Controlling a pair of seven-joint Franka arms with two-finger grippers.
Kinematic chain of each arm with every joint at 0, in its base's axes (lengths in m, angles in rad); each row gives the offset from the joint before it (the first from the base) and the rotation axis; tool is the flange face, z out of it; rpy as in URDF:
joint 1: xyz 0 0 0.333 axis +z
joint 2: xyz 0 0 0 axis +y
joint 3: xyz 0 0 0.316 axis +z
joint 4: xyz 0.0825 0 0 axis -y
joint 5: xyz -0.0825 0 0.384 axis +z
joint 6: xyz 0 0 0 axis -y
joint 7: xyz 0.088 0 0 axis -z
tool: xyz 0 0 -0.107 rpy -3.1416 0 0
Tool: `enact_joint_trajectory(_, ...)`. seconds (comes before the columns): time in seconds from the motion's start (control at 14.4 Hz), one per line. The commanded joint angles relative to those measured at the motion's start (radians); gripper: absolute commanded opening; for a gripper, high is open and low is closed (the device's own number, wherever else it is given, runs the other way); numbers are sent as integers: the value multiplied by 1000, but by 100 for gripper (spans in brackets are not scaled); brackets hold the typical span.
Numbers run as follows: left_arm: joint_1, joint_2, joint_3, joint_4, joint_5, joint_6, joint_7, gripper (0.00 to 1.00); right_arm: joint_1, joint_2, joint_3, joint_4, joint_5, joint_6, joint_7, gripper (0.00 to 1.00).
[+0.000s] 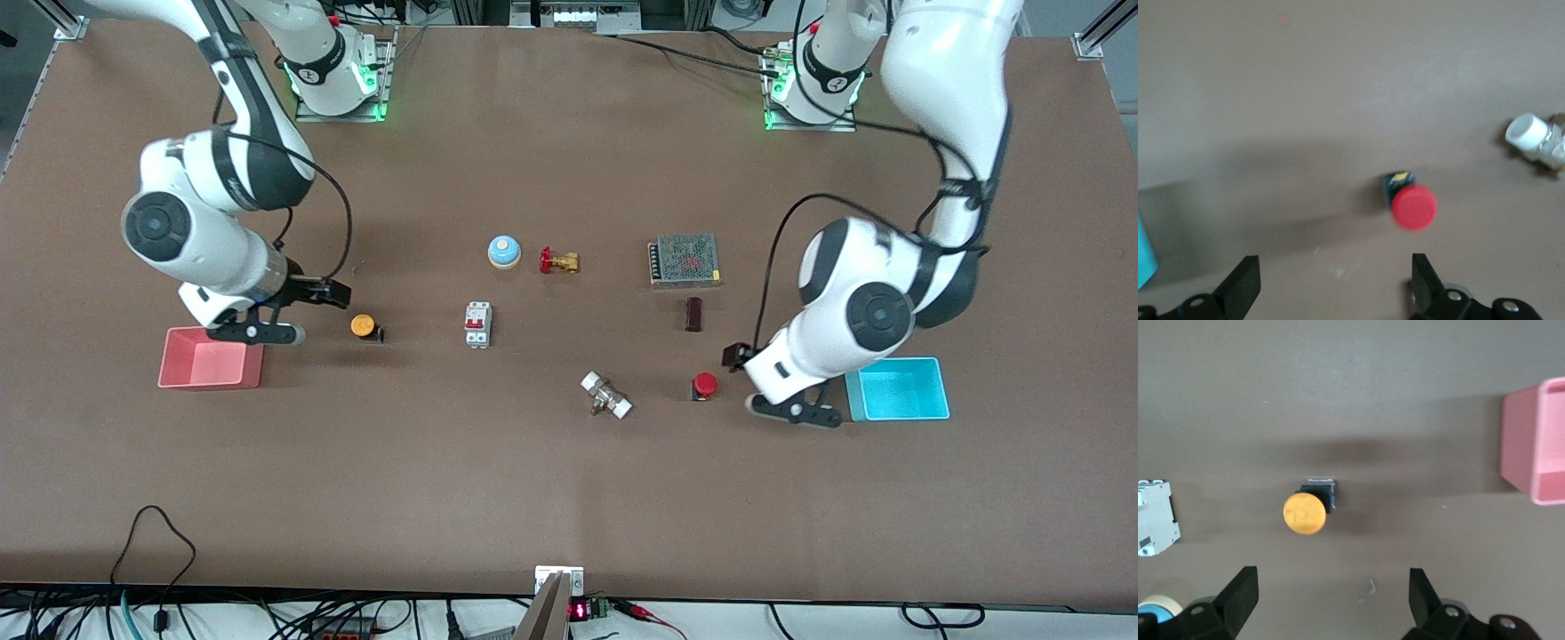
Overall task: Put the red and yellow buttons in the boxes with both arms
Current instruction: 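Reach the right gripper to the yellow button while the left gripper reaches the red button, then close the right gripper on the yellow button while the left gripper grasps the red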
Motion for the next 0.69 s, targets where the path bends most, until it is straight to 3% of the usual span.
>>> enact_joint_trajectory(0.0,-62,89,21,69,-8,98,-34,100,16,51,2,-15,2,69,13,100)
enact_joint_trajectory(0.35,-99,155,21,48,-3,225,-85,100,39,124,2,-24,-24,158,57,100)
enact_joint_trajectory(0.62,-97,158,25,26,-3,225,-85,100,44,157,2,-24,-62,184,72,100)
